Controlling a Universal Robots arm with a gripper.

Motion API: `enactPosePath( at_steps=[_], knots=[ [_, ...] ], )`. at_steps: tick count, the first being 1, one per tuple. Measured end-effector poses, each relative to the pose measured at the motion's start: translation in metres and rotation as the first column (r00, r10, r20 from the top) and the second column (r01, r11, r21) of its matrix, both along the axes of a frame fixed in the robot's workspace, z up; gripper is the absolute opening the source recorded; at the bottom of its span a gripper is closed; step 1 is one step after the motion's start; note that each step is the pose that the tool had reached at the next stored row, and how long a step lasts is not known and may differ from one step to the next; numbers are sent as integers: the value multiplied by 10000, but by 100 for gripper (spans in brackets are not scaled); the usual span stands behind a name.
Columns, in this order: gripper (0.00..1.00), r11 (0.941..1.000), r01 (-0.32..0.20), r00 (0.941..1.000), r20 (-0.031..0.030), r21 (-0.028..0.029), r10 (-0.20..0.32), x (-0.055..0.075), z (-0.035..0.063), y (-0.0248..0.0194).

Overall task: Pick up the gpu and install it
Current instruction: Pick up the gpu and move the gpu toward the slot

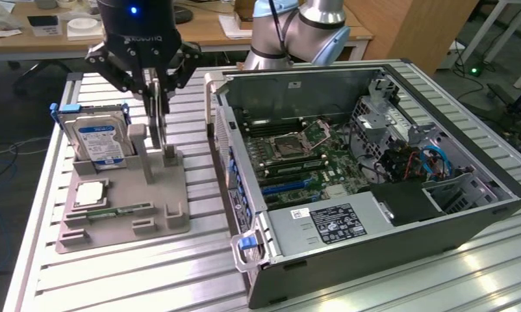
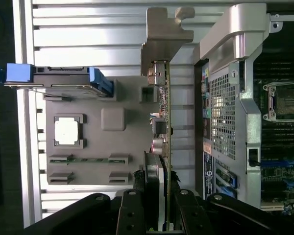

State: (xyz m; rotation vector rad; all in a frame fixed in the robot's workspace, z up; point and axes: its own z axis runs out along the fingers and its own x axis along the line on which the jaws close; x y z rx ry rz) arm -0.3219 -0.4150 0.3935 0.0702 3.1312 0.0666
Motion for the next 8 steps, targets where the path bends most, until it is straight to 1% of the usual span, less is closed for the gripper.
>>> enactPosePath(
  at_steps=[8],
  knots=[
    [28, 10000, 0, 10000, 1, 0, 0, 0, 201, 0]
  ],
)
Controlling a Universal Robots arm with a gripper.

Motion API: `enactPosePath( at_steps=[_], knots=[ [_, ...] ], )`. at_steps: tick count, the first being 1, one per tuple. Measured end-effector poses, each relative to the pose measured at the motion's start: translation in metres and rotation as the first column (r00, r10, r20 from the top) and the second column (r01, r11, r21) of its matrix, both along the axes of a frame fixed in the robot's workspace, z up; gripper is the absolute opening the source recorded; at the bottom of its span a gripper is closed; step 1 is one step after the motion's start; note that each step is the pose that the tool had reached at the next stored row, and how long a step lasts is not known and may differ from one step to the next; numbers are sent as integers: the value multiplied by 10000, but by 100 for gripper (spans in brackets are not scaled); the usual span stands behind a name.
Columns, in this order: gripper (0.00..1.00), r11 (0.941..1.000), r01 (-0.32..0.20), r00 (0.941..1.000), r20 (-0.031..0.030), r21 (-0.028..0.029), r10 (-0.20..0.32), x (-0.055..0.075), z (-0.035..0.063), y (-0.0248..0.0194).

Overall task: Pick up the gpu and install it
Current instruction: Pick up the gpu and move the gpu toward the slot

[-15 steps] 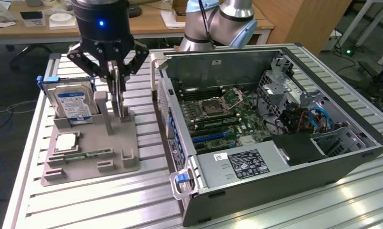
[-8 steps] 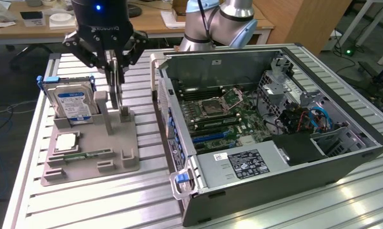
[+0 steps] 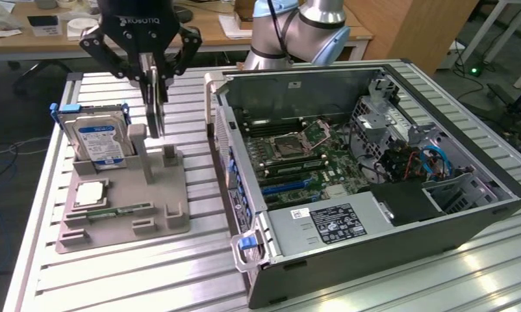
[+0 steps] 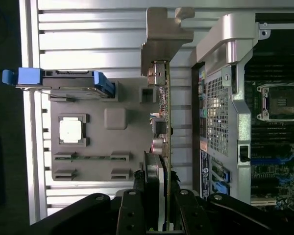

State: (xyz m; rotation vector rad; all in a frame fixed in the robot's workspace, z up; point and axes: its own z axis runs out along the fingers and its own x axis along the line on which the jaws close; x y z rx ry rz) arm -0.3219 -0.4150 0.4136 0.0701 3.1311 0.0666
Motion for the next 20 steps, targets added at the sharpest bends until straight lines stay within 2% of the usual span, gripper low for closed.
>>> enactPosePath(
  at_steps=[2, 8, 20],
  knots=[
    [28, 10000, 0, 10000, 0, 0, 0, 0, 38, 0],
    [28, 10000, -3, 10000, -2, 0, 3, 14, 40, 0],
    [28, 10000, 0, 10000, -2, 0, 0, 381, 40, 0]
  ],
)
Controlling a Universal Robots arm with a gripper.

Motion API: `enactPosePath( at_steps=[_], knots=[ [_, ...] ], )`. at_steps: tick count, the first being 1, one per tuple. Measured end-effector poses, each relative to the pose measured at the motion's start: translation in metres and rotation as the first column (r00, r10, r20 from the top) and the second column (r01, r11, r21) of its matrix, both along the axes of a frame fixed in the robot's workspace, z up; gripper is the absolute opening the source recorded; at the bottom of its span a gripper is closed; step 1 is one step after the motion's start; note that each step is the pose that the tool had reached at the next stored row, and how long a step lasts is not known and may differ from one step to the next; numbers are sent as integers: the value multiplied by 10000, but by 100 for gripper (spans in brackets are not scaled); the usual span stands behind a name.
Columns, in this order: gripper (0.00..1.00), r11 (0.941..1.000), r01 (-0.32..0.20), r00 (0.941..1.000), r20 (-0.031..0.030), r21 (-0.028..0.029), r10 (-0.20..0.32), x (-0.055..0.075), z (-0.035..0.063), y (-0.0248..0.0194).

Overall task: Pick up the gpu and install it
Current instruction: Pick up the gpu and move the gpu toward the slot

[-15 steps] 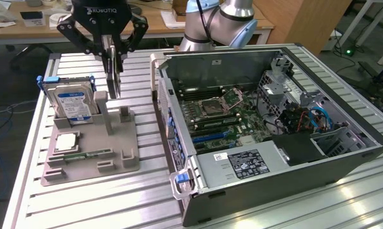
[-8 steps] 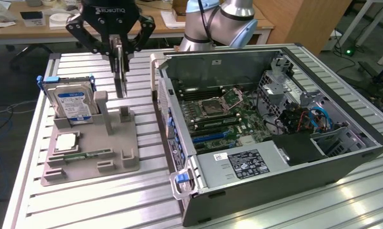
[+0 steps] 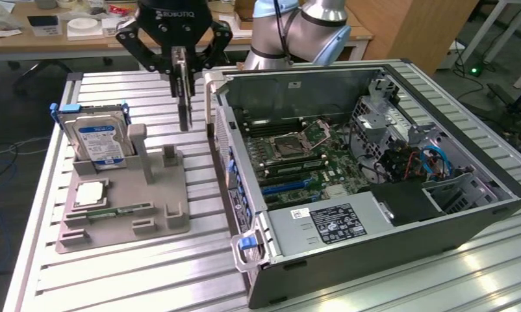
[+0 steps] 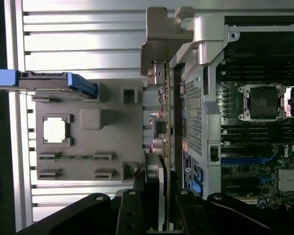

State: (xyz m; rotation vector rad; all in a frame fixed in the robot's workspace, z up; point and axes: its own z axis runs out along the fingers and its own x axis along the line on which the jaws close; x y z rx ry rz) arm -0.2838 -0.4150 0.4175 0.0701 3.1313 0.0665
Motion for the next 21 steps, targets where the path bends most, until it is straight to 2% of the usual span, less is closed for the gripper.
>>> enactPosePath(
  at_steps=[4, 5, 21],
  knots=[
    [28, 10000, -74, 10000, 0, 3, 74, 128, -1, 0],
    [28, 9993, -365, 9993, 0, 12, 365, 198, -1, 0],
    [28, 9998, -220, 9998, 0, 12, 220, 545, -10, 0]
  ],
)
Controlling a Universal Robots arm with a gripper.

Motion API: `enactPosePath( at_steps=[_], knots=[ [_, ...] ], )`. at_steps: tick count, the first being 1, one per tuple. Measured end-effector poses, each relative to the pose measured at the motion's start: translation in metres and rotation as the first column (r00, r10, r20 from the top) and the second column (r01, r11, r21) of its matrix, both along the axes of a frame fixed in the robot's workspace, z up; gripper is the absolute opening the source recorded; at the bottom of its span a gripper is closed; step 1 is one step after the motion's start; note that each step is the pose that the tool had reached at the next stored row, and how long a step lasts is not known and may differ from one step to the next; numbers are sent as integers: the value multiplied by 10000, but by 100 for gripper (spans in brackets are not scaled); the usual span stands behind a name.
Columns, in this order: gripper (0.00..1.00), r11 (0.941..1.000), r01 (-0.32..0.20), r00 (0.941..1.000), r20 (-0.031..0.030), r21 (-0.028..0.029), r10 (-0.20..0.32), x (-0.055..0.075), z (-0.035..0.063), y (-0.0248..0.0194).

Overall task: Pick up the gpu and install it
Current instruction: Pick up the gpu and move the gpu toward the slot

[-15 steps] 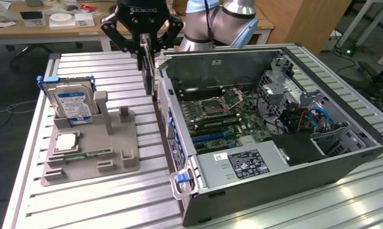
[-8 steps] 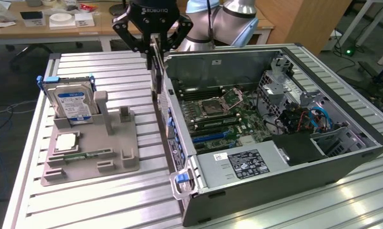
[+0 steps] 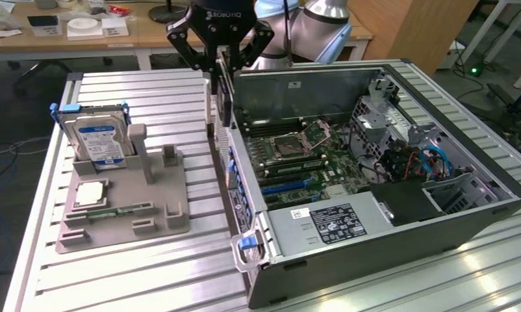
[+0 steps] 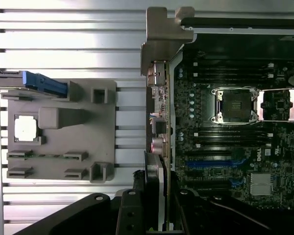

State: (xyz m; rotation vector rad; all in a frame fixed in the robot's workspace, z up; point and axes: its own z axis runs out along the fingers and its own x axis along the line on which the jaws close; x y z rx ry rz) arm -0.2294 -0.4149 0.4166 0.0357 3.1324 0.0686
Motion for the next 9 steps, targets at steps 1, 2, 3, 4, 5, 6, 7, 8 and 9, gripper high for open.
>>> enactPosePath(
  at_steps=[1, 2, 3, 4, 5, 6, 7, 8, 9],
  knots=[
    [28, 10000, 15, 10000, 0, 0, -15, 19, -1, 0],
    [28, 10000, 28, 10000, 0, 0, -28, 34, -1, 0],
    [28, 10000, 35, 10000, -1, -1, -35, 40, 0, -1],
    [28, 10000, 37, 10000, -1, 0, -37, 40, 0, 0],
    [28, 10000, 37, 10000, -1, -1, -37, 40, 0, -1],
    [28, 10000, 38, 10000, 0, 0, -38, 41, 0, 0],
    [28, 10000, 38, 10000, 0, 0, -38, 41, 0, 0],
    [28, 10000, 37, 10000, 0, -1, -37, 42, 0, 0],
    [28, 10000, 35, 10000, -1, 0, -35, 48, 0, 0]
  ],
)
